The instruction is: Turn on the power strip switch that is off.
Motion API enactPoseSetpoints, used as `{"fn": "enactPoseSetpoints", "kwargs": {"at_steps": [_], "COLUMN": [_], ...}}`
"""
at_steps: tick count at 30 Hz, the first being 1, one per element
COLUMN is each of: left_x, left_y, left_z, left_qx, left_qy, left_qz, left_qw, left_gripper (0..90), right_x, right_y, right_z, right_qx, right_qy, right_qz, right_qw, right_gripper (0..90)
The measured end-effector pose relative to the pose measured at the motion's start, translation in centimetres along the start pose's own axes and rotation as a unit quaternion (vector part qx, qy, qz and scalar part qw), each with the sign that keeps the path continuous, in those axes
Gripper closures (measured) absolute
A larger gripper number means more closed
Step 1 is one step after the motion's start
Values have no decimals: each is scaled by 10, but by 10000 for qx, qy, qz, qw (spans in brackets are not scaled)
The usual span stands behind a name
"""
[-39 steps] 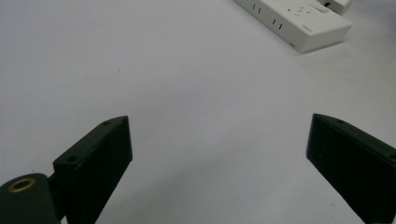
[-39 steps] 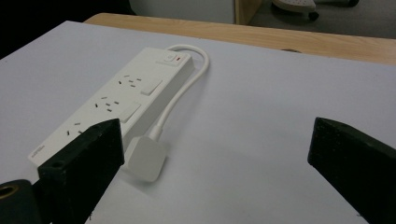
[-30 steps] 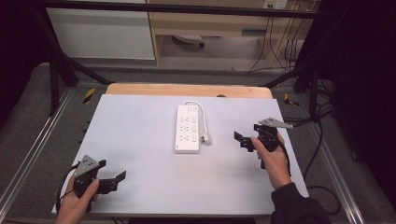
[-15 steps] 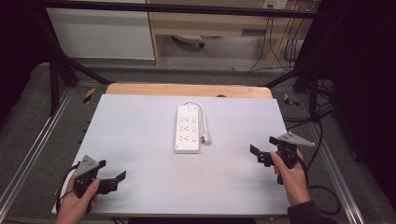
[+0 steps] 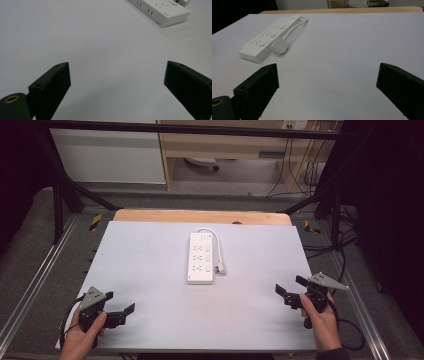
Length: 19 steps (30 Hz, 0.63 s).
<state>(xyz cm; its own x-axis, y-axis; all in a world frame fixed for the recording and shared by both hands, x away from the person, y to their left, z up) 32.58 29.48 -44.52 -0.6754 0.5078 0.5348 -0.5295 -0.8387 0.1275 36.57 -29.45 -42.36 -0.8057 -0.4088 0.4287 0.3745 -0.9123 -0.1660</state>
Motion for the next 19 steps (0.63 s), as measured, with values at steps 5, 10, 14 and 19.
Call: {"fn": "enactPoseSetpoints", "kwargs": {"at_steps": [5,10,14,19], "left_x": [0,0,1,0], "left_y": [0,1,1,1], "left_z": [0,0,0,1], "left_qx": [0,-15,-12,-33], "left_qy": [9,3,23,3], "left_qz": [6,-2,-5,-7], "left_qw": [10000,10000,10000,10000], "left_gripper": [70,70,70,69], "right_x": [4,6,2,-12], "right_y": [0,-4,-10,-15], "right_z": [-11,-22,-26,-33], "right_qx": [78,176,370,558], "right_qy": [-70,-81,-172,-487], "right_qz": [-28,-26,-13,-4], "right_qw": [9999,9998,9992,9973], "right_gripper": [49,46,39,38]}}
Point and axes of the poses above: each handheld gripper's, and its own axes: x roughly backward along the jaws, z roughly out of its top, y roughly to its right, the point moved 2 cm from there along -x, roughly forward along the jaws, and after that the axes turned 4 degrees about -z, right-handed, at the moved point
